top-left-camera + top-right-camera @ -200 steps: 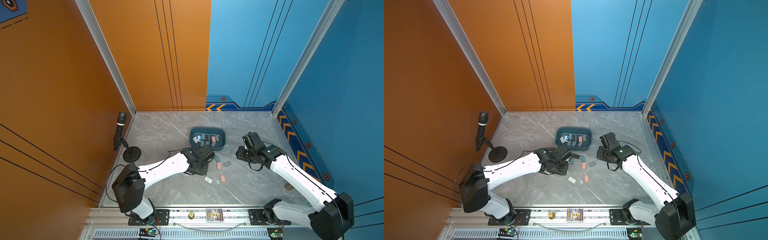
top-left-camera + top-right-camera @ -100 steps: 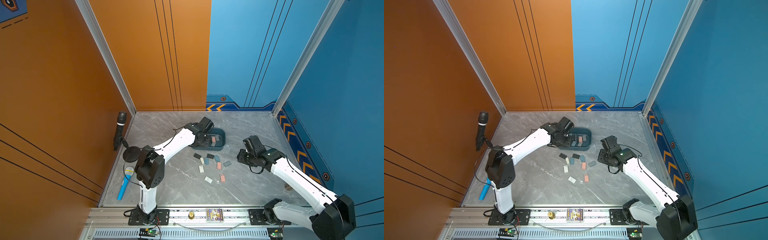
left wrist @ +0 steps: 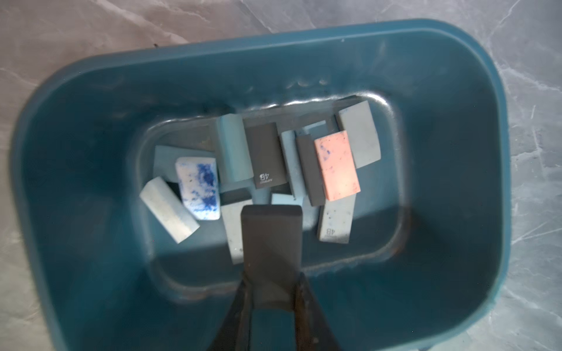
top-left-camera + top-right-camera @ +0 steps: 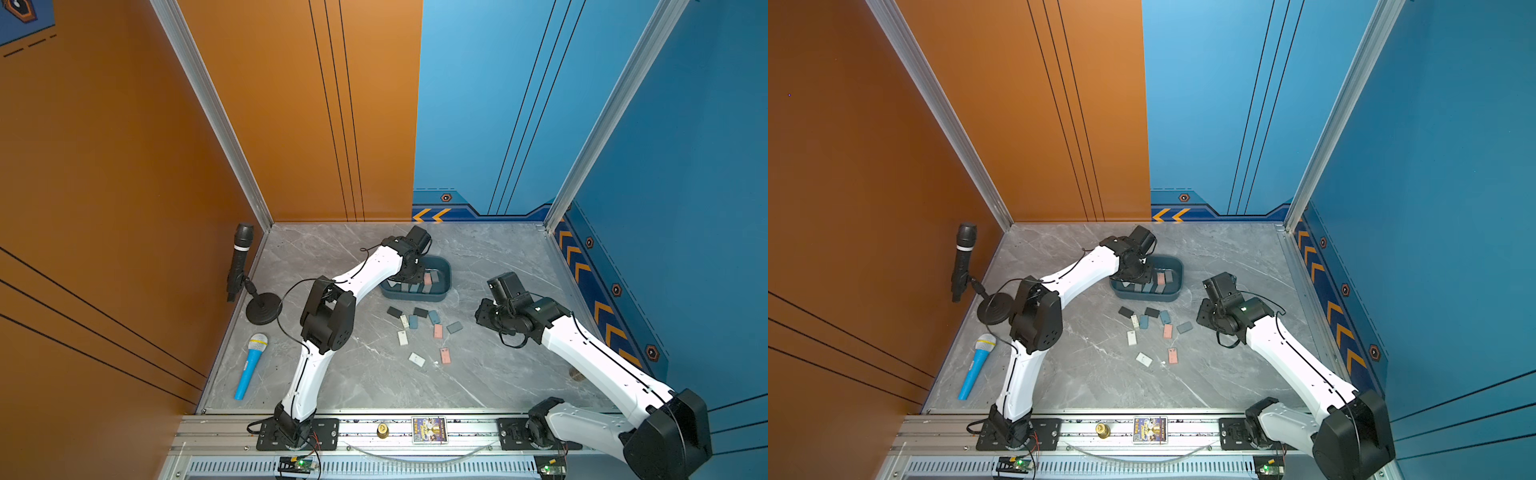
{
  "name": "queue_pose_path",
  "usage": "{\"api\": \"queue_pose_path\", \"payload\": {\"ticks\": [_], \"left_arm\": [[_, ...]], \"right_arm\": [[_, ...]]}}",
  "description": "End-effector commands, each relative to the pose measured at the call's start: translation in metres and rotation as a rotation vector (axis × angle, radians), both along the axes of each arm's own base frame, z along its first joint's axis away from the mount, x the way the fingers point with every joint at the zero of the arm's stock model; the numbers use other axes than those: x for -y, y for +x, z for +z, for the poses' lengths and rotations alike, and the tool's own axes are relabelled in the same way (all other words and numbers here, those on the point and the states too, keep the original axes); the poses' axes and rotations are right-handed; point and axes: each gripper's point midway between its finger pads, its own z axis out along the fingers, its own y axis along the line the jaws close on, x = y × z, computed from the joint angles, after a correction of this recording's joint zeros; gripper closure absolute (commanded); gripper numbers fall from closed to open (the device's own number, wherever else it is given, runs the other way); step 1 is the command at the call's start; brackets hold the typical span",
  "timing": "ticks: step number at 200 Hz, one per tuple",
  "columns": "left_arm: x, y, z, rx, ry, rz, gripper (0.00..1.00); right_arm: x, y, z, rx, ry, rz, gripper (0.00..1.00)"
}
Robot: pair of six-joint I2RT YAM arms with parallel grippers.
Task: Put the eraser in the storage box
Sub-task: Place the eraser in the storage box, then pick up the eraser from the center of the board.
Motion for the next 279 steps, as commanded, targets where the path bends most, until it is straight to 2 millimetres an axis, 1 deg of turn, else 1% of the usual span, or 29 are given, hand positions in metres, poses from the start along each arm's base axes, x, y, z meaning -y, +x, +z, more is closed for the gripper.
{"api": "queue_pose_path", "payload": {"ticks": [1, 50, 86, 122, 139, 165, 185, 205, 221, 225, 227, 230, 241, 246, 248, 251, 254, 259, 262, 274, 276, 279], "left_arm": [[0.002, 0.006, -0.006, -0.033, -0.024, -0.009, 0.8], [0.006, 0.017, -0.024, -0.071, -0.058, 0.011, 0.8], [0.01, 0.019, -0.033, -0.091, -0.071, 0.01, 0.74], [0.009, 0.019, -0.031, -0.094, -0.079, 0.019, 0.66], [0.008, 0.018, -0.024, -0.084, -0.084, 0.021, 0.64], [0.006, 0.018, -0.008, -0.06, -0.095, 0.019, 0.61], [0.005, 0.017, 0.011, -0.03, -0.11, 0.016, 0.61], [0.003, 0.014, 0.041, 0.023, -0.125, 0.018, 0.61], [0.001, 0.011, 0.07, 0.084, -0.148, 0.011, 0.62], [0.001, 0.008, 0.08, 0.103, -0.16, 0.007, 0.62], [0.002, 0.007, 0.08, 0.104, -0.163, 0.007, 0.62], [0.001, 0.006, 0.089, 0.122, -0.177, 0.005, 0.62], [0.001, -0.001, 0.105, 0.154, -0.211, -0.002, 0.62], [0.002, -0.004, 0.115, 0.176, -0.232, -0.008, 0.62], [0.002, -0.006, 0.116, 0.179, -0.238, -0.008, 0.62], [0.002, -0.007, 0.124, 0.195, -0.252, -0.01, 0.62], [0.001, -0.011, 0.124, 0.196, -0.258, -0.009, 0.62], [0.0, -0.015, 0.132, 0.214, -0.277, -0.006, 0.62], [-0.001, -0.018, 0.132, 0.216, -0.282, -0.004, 0.62], [-0.002, -0.03, 0.146, 0.25, -0.329, -0.007, 0.62], [-0.002, -0.032, 0.143, 0.248, -0.329, -0.007, 0.62], [-0.003, -0.036, 0.145, 0.253, -0.338, -0.012, 0.62]], "right_arm": [[0.002, -0.003, -0.002, -0.01, 0.018, -0.015, 0.59], [0.003, -0.003, -0.002, -0.016, 0.021, -0.022, 0.59], [0.004, -0.003, -0.003, -0.02, 0.023, -0.027, 0.59], [0.003, -0.004, -0.004, -0.023, 0.029, -0.029, 0.59], [0.002, -0.005, -0.003, -0.023, 0.035, -0.027, 0.59], [0.001, -0.005, -0.001, -0.016, 0.044, -0.022, 0.59], [-0.001, -0.007, 0.002, -0.008, 0.052, -0.021, 0.59], [-0.006, -0.009, 0.008, 0.01, 0.071, -0.017, 0.59], [-0.013, -0.01, 0.013, 0.031, 0.083, -0.007, 0.59], [-0.014, -0.011, 0.014, 0.034, 0.084, -0.004, 0.59], [-0.014, -0.011, 0.014, 0.034, 0.083, -0.003, 0.59], [-0.015, -0.012, 0.014, 0.035, 0.082, 0.0, 0.59], [-0.018, -0.014, 0.013, 0.033, 0.077, 0.007, 0.59], [-0.019, -0.016, 0.012, 0.03, 0.074, 0.01, 0.59], [-0.019, -0.016, 0.012, 0.03, 0.075, 0.011, 0.59], [-0.02, -0.017, 0.011, 0.028, 0.072, 0.013, 0.59], [-0.021, -0.017, 0.011, 0.027, 0.072, 0.016, 0.59], [-0.023, -0.018, 0.01, 0.026, 0.07, 0.019, 0.59], [-0.024, -0.019, 0.009, 0.026, 0.068, 0.021, 0.59], [-0.03, -0.021, 0.006, 0.028, 0.07, 0.03, 0.59], [-0.03, -0.022, 0.005, 0.027, 0.069, 0.031, 0.59], [-0.032, -0.022, 0.005, 0.028, 0.07, 0.034, 0.59]]}}
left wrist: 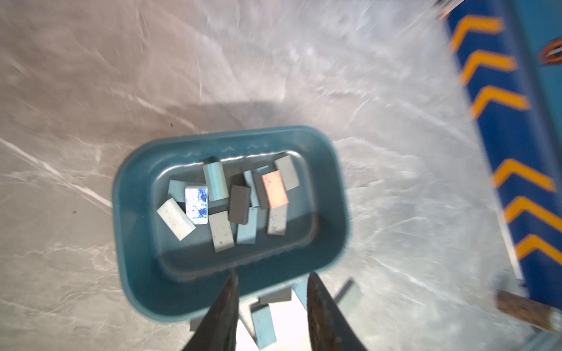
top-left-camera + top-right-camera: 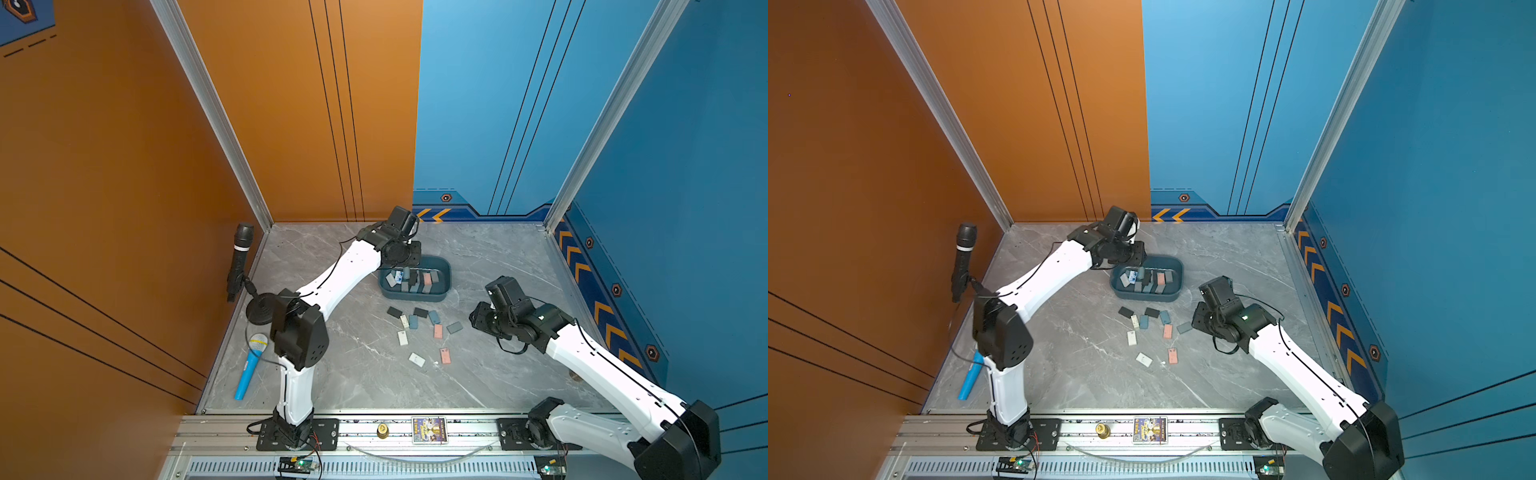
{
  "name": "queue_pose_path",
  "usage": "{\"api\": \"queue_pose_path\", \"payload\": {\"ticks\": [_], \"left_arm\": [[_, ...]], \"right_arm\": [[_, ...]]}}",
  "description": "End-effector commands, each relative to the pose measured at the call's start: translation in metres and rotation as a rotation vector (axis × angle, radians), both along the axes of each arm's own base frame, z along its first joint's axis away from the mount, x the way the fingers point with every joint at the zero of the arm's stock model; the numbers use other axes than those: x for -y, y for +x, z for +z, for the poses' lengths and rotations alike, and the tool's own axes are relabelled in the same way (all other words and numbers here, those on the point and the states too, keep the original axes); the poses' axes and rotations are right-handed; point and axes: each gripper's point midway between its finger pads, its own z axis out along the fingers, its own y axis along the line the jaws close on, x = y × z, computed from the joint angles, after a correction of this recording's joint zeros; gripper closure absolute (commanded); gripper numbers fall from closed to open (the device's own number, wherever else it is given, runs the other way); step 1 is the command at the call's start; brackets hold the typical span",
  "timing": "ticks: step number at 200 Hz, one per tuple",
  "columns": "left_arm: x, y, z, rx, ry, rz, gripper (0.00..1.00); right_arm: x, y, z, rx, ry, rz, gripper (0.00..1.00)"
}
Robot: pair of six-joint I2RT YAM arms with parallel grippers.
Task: Put the eraser in the storage box
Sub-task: Pick up the eraser from the center of the board.
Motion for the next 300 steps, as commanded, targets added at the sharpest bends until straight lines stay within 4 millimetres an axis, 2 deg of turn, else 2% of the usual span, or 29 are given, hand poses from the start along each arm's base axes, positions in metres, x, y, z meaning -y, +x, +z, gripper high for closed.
{"api": "queue_pose_path", "payload": {"ticks": [1, 32, 78, 106, 144, 146, 149, 228, 300], "left_arm": [[0.003, -0.019, 0.01, 0.041, -0.067, -0.01, 0.62], [-0.007, -0.056, 0.022, 0.094, -0.105, -0.023, 0.61], [-0.037, -0.102, 0.015, 0.125, -0.07, 0.007, 0.61], [-0.059, -0.121, 0.005, 0.123, -0.064, 0.053, 0.61], [-0.08, -0.14, 0.007, 0.137, -0.098, 0.104, 0.61], [-0.083, -0.143, -0.002, 0.123, -0.085, 0.105, 0.61], [-0.085, -0.145, -0.004, 0.119, -0.081, 0.112, 0.61], [-0.11, -0.166, -0.021, 0.077, -0.047, 0.155, 0.6], [-0.111, -0.168, -0.027, 0.061, -0.037, 0.16, 0.61]], "right_arm": [[-0.006, -0.004, -0.007, 0.003, -0.004, -0.013, 0.59], [-0.022, -0.012, -0.018, -0.012, -0.038, 0.029, 0.59], [-0.048, -0.028, -0.039, -0.041, -0.111, 0.105, 0.56], [-0.055, -0.034, -0.052, -0.065, -0.163, 0.134, 0.54], [-0.06, -0.041, -0.067, -0.084, -0.213, 0.157, 0.48], [-0.061, -0.042, -0.067, -0.084, -0.213, 0.159, 0.48], [-0.062, -0.042, -0.068, -0.087, -0.214, 0.161, 0.48], [-0.067, -0.044, -0.104, -0.153, -0.293, 0.183, 0.43], [-0.068, -0.046, -0.127, -0.207, -0.324, 0.194, 0.42]]}}
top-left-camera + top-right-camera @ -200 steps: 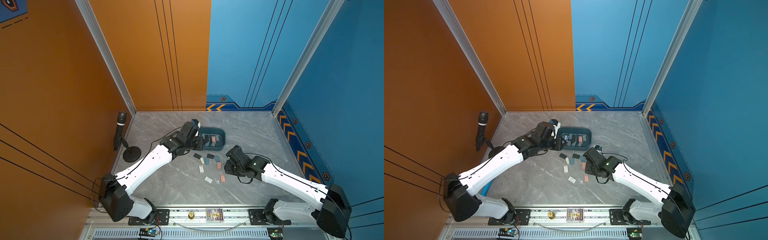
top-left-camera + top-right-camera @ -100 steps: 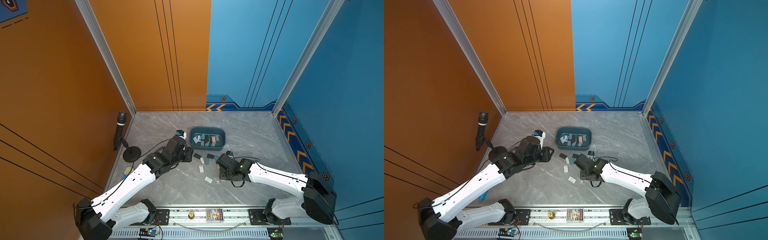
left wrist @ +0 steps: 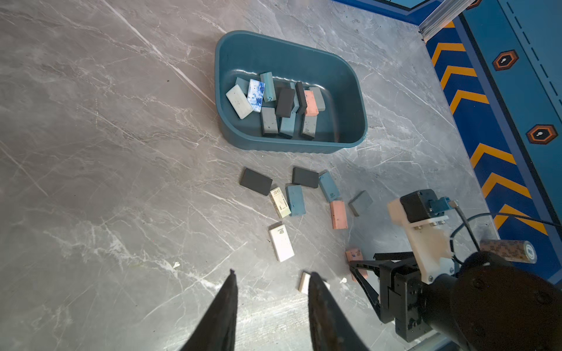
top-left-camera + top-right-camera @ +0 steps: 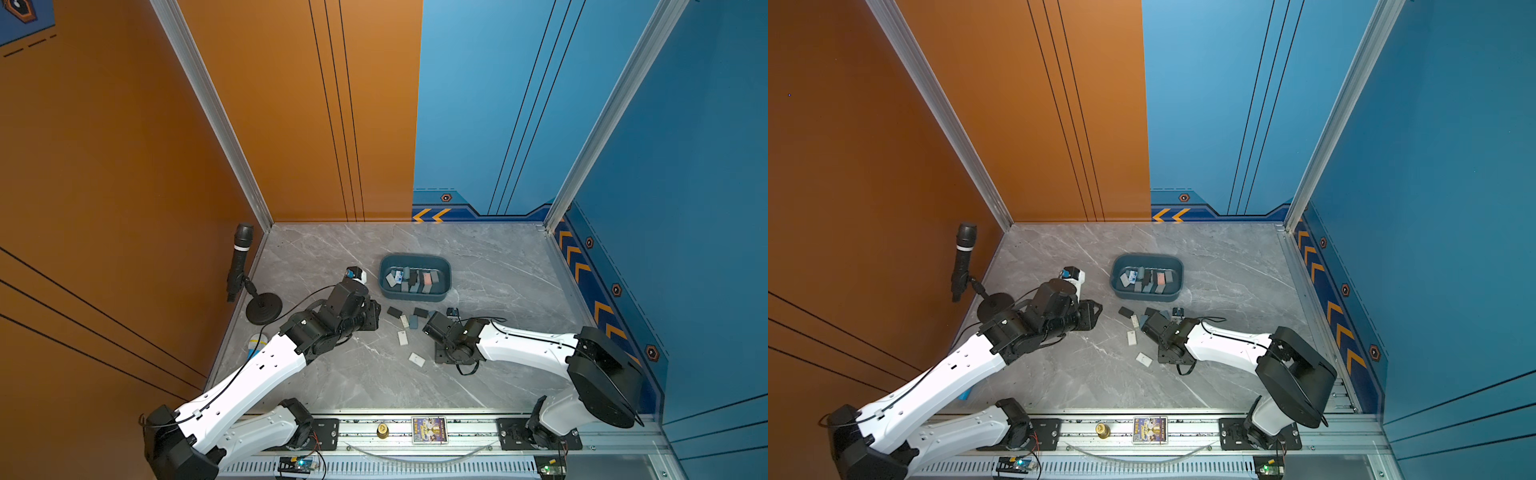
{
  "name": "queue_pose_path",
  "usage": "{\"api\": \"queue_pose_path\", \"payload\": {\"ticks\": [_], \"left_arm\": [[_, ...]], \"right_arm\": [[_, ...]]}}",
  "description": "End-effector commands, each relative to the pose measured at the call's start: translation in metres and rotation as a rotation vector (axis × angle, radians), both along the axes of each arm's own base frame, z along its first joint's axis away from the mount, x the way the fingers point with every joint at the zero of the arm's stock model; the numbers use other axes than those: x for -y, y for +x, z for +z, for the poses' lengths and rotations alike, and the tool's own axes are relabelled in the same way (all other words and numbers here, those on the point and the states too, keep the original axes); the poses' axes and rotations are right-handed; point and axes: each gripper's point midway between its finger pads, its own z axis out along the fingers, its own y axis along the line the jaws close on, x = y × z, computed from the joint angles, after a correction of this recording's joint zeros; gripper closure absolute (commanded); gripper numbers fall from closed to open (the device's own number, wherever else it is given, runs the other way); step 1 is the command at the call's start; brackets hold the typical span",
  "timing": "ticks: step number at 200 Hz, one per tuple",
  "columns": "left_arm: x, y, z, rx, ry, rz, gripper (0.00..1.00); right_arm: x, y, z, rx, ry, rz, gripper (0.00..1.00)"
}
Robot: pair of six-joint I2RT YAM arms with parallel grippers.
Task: Put the eraser in the storage box
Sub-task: Pick up the eraser from the center of the board.
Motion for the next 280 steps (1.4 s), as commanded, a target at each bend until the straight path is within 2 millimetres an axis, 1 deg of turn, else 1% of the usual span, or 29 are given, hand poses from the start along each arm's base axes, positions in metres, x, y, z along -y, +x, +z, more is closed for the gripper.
{"api": "queue_pose_path", "payload": {"ticks": [1, 23, 56, 98, 129, 158, 187, 208, 229, 247, 249, 251, 255, 268, 280], "left_arm": [[-0.006, -0.003, -0.008, -0.019, 0.028, 0.019, 0.61], [-0.005, -0.003, -0.01, -0.024, 0.031, 0.021, 0.61], [-0.005, -0.003, -0.012, -0.03, 0.035, 0.019, 0.61], [-0.006, -0.002, -0.015, -0.037, 0.04, 0.023, 0.61], [-0.006, -0.002, -0.016, -0.041, 0.042, 0.023, 0.6], [-0.006, -0.001, -0.018, -0.045, 0.045, 0.027, 0.6], [-0.007, -0.001, -0.022, -0.056, 0.051, 0.029, 0.6], [-0.008, 0.0, -0.025, -0.068, 0.059, 0.031, 0.6], [-0.008, -0.001, -0.03, -0.08, 0.068, 0.03, 0.6], [-0.007, -0.001, -0.034, -0.094, 0.068, 0.031, 0.6], [-0.007, -0.001, -0.034, -0.094, 0.068, 0.032, 0.6], [-0.007, -0.001, -0.035, -0.095, 0.068, 0.03, 0.6], [-0.007, -0.001, -0.036, -0.099, 0.07, 0.03, 0.6], [-0.007, -0.002, -0.039, -0.107, 0.071, 0.03, 0.6], [-0.007, -0.002, -0.041, -0.114, 0.071, 0.031, 0.6]], "right_arm": [[0.0, 0.0, -0.007, -0.005, -0.011, -0.008, 0.43], [-0.002, -0.001, -0.012, -0.02, -0.005, -0.007, 0.44], [-0.003, -0.003, -0.017, -0.036, -0.009, -0.005, 0.61], [-0.003, -0.003, -0.014, -0.031, -0.005, -0.007, 0.74], [-0.004, 0.0, -0.005, -0.019, 0.006, -0.003, 0.76], [-0.004, 0.007, 0.011, 0.006, 0.009, 0.011, 0.77], [-0.002, 0.022, 0.038, 0.046, 0.029, 0.021, 0.77], [0.0, 0.039, 0.061, 0.088, 0.058, 0.02, 0.77], [0.005, 0.061, 0.085, 0.136, 0.094, 0.01, 0.77], [0.008, 0.08, 0.102, 0.163, 0.105, 0.012, 0.77], [0.007, 0.08, 0.103, 0.164, 0.104, 0.019, 0.77], [0.014, 0.086, 0.104, 0.167, 0.102, 0.001, 0.77], [0.016, 0.092, 0.107, 0.17, 0.1, -0.004, 0.77], [0.019, 0.105, 0.115, 0.18, 0.095, -0.001, 0.77], [0.019, 0.116, 0.119, 0.175, 0.094, 0.009, 0.76]]}}
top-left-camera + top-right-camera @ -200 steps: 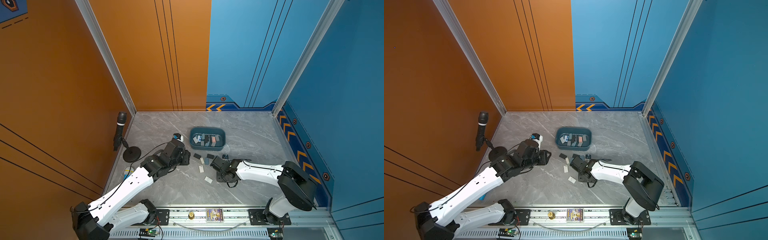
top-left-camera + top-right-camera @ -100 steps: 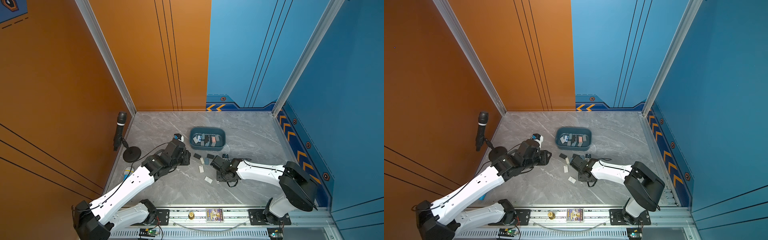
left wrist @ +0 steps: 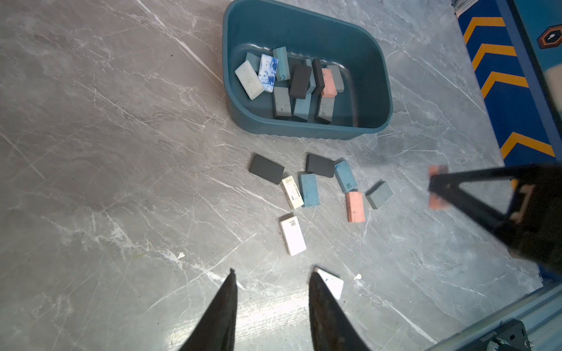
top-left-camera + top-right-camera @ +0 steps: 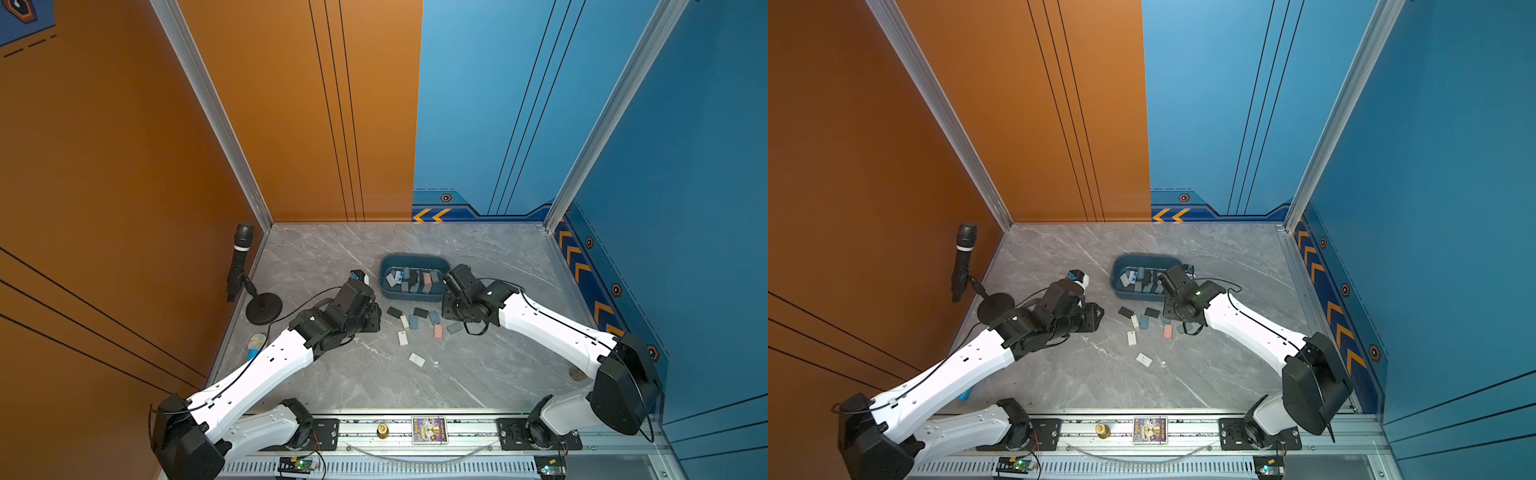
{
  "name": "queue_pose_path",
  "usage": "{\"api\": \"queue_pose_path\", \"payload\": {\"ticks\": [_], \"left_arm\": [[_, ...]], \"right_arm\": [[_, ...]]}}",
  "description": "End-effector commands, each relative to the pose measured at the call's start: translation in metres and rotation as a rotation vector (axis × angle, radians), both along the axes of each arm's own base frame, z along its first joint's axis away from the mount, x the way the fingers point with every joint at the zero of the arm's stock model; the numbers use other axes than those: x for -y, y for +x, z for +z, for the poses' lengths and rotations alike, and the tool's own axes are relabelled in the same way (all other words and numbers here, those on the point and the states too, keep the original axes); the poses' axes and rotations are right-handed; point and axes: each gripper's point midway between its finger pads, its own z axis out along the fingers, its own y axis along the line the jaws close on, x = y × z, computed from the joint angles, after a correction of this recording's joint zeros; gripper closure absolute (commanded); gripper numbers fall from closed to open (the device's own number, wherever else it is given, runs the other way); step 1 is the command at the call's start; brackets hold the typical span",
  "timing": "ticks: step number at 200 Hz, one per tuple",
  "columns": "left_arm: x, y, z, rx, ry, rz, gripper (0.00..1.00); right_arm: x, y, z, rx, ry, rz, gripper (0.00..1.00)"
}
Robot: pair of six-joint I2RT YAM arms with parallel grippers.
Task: Put the eraser in the storage box
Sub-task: Pick up the eraser from the center of the board, then place the eraser in the storage box.
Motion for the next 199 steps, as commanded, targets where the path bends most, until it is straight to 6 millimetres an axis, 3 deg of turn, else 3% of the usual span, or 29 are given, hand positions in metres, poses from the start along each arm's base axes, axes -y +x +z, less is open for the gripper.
{"api": "queue_pose_path", "payload": {"ticks": [1, 36, 91, 140, 147, 151, 158, 199], "left_arm": [[-0.007, -0.004, -0.014, -0.043, 0.026, 0.018, 0.6], [-0.006, -0.006, -0.022, -0.073, 0.025, 0.019, 0.6], [-0.001, -0.004, -0.033, -0.116, 0.039, 0.011, 0.6], [0.003, -0.005, -0.041, -0.148, 0.045, -0.005, 0.6], [0.004, -0.005, -0.043, -0.155, 0.046, -0.007, 0.6], [0.005, -0.005, -0.043, -0.155, 0.045, -0.008, 0.6], [0.005, -0.005, -0.045, -0.162, 0.046, -0.007, 0.6], [0.004, -0.004, -0.047, -0.168, 0.05, 0.002, 0.6]], "right_arm": [[0.005, 0.014, 0.006, -0.022, -0.047, 0.058, 0.76], [0.004, 0.047, 0.014, -0.031, -0.055, 0.083, 0.76], [-0.013, 0.094, 0.003, -0.064, -0.039, 0.114, 0.76], [-0.024, 0.127, -0.029, -0.126, -0.039, 0.122, 0.77], [-0.028, 0.137, -0.019, -0.097, -0.027, 0.12, 0.77], [-0.028, 0.14, -0.032, -0.122, -0.035, 0.118, 0.77], [-0.028, 0.143, -0.038, -0.132, -0.039, 0.114, 0.77], [-0.028, 0.158, -0.061, -0.164, -0.056, 0.099, 0.77]]}}
